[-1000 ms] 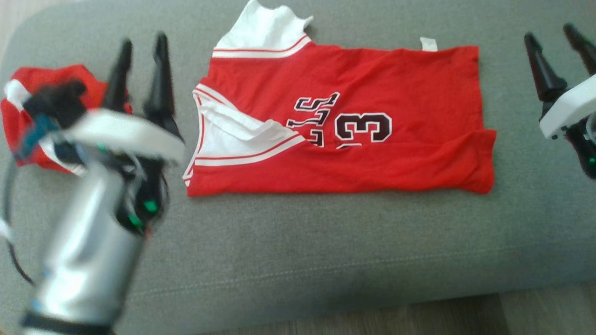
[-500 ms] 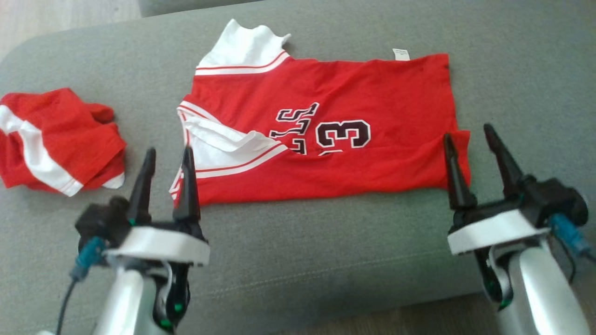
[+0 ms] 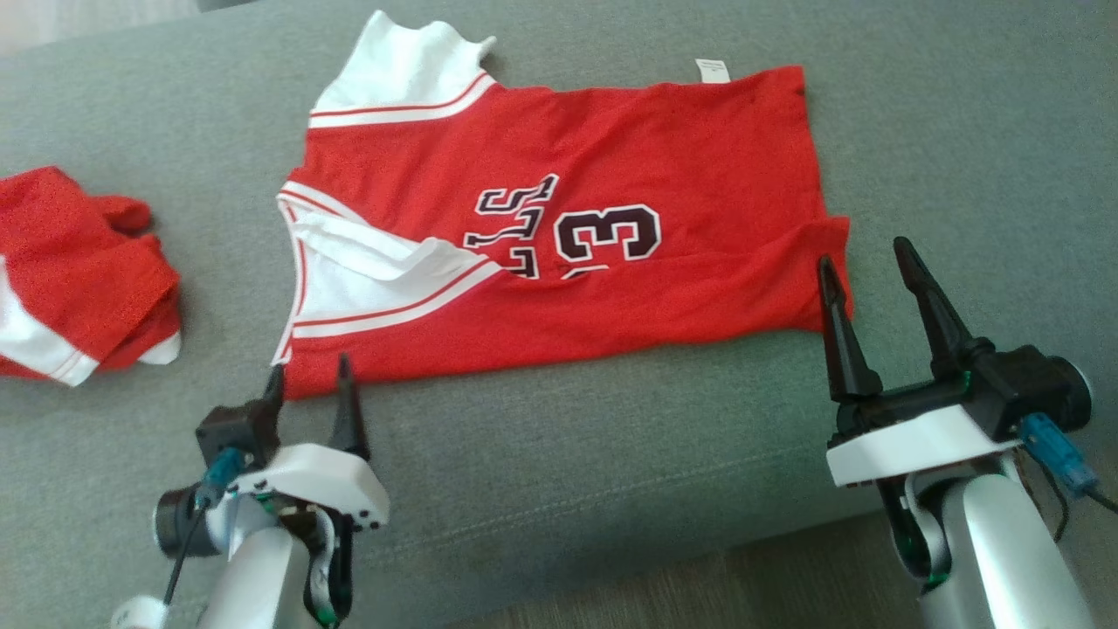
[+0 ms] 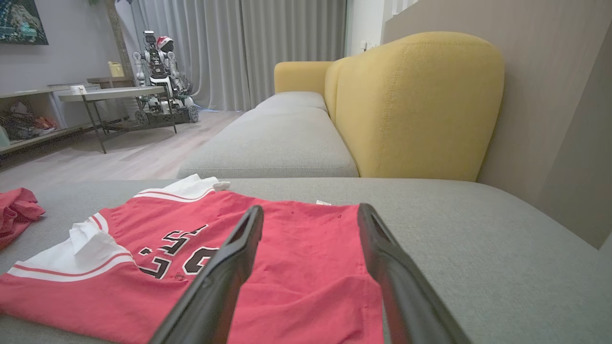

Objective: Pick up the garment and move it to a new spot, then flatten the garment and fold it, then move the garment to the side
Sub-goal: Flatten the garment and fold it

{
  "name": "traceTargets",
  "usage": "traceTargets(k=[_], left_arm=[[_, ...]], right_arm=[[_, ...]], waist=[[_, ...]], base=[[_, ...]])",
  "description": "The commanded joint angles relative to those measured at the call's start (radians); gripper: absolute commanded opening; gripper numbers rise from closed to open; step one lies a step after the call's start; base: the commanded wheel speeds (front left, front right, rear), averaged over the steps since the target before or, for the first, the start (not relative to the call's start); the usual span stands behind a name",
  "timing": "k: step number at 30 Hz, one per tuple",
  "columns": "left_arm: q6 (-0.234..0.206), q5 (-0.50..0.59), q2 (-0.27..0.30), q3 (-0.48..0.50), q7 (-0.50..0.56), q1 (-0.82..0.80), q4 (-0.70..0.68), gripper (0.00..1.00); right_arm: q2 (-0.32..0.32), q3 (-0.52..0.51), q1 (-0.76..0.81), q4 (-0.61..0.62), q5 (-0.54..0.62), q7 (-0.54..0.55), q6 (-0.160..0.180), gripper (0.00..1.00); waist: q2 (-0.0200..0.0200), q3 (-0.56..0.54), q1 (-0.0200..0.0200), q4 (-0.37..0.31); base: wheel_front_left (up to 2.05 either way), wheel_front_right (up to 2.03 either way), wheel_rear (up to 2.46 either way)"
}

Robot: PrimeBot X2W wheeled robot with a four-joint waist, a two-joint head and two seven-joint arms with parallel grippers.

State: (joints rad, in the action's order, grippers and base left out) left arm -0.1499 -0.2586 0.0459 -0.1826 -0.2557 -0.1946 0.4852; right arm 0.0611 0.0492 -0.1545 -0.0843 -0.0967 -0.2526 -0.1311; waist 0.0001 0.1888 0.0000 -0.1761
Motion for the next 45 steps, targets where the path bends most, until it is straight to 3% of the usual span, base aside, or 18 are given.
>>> traceTargets(k=[1,7,11,14,15,16,23,33,45], left_arm=[[-0.012,0.005,0.004,0.037,-0.006,-0.049,-0.012,1.0],[-0.061,-0.005,0.004,0.081,-0.006,-0.113,0.141,1.0],[-0.057,-0.009,0.004,0.087,-0.006,-0.14,0.231,1.0],[-0.03,-0.023,0.004,0.069,-0.006,-0.162,0.295,1.0],[-0.018,-0.027,0.004,0.058,-0.006,-0.169,0.313,0.7],[-0.005,-0.032,0.004,0.047,-0.006,-0.176,0.328,0.0],[0.022,-0.047,0.004,0.021,-0.006,-0.187,0.281,0.0],[0.016,-0.03,0.004,0.053,-0.006,-0.113,0.027,0.0],[0.016,-0.023,0.004,0.046,-0.006,-0.077,-0.082,0.0]], right_arm=[[-0.009,0.026,-0.029,0.038,0.0,-0.009,0.0,1.0],[-0.01,0.034,-0.027,0.035,-0.01,-0.009,0.0,1.0],[-0.011,0.036,-0.029,0.034,-0.015,-0.009,0.0,1.0],[-0.011,0.029,-0.028,0.035,-0.015,-0.009,0.0,1.0],[-0.011,0.027,-0.026,0.035,-0.014,-0.009,0.0,1.0],[-0.011,0.025,-0.026,0.033,-0.014,-0.009,0.0,1.0],[-0.011,0.001,-0.022,-0.041,-0.046,-0.009,0.0,1.0],[-0.011,-0.049,-0.077,-0.269,-0.248,-0.009,0.0,1.0],[-0.011,-0.069,-0.199,-0.542,-0.418,-0.009,0.0,1.0]], waist=[[-0.0001,0.006,0.0,-0.007],[-0.0001,0.016,0.0,-0.025],[-0.0001,0.02,0.0,-0.03],[-0.0001,0.023,0.0,-0.028],[-0.0001,0.023,0.0,-0.026],[-0.0001,0.022,0.0,-0.024],[-0.0001,0.01,0.0,-0.008],[-0.0001,-0.003,0.0,0.017],[-0.0001,0.008,0.0,0.04]], base=[[0.0,0.0,0.0],[0.0,0.0,0.0],[0.0,0.0,0.0],[0.0,0.0,0.0],[0.0,0.0,0.0],[0.0,0.0,0.0],[0.0,0.0,0.0],[0.0,0.0,0.0],[0.0,0.0,0.0]])
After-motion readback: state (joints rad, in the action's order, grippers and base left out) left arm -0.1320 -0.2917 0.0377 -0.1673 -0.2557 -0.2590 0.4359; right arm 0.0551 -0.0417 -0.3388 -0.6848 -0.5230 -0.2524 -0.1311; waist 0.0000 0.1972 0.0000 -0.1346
